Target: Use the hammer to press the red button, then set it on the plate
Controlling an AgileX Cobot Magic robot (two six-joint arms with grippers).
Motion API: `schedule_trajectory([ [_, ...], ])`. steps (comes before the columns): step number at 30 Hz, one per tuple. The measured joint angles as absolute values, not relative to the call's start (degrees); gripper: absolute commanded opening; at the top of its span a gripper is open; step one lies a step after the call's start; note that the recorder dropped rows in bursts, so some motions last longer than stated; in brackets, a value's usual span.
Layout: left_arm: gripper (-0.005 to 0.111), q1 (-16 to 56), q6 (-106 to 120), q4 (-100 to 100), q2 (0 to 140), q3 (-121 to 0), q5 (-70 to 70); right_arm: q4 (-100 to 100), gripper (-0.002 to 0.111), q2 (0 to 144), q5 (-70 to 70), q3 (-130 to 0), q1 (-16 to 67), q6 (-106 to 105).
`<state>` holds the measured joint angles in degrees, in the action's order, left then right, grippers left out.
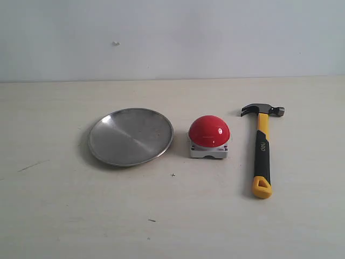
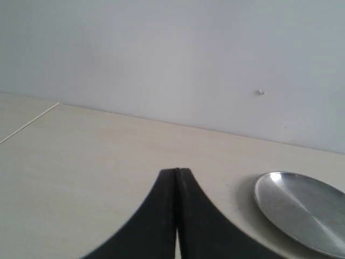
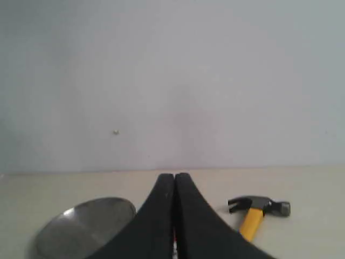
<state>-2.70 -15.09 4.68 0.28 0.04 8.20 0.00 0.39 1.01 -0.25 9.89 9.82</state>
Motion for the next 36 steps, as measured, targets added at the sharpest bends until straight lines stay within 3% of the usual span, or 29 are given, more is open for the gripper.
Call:
schedule_trajectory([
  [7, 0.0, -2.7, -15.1, 4.7, 0.3, 0.0, 8.2, 2.7, 0.0, 0.3, -23.4, -0.2, 9.9, 18.8],
  [10, 0.0, -2.7, -15.1, 4.7, 0.3, 0.0, 8.2, 13.3, 0.0, 2.3, -27.0, -3.1, 9.9, 10.8],
  [13, 0.0, -2.7, -15.1, 4.7, 0.3, 0.0, 8.2, 28.7, 0.0, 14.9, -29.4, -10.7, 9.9, -1.8],
  [19, 0.0, -2.7, -15.1, 4.7, 0.3, 0.0, 8.2, 37.1, 0.0, 39.8, -27.1, -28.6, 9.9, -17.1],
  [26, 0.0, -2.7, -15.1, 4.7, 0.3, 0.0, 8.2, 60.8, 0.0, 68.8, -7.7, -51.3, 9.9, -47.6],
  [36, 0.0, -2.7, -15.1, 4.7, 0.3, 0.0, 8.2, 70.2, 0.0, 89.6, -5.6, -60.1, 10.0, -86.7],
])
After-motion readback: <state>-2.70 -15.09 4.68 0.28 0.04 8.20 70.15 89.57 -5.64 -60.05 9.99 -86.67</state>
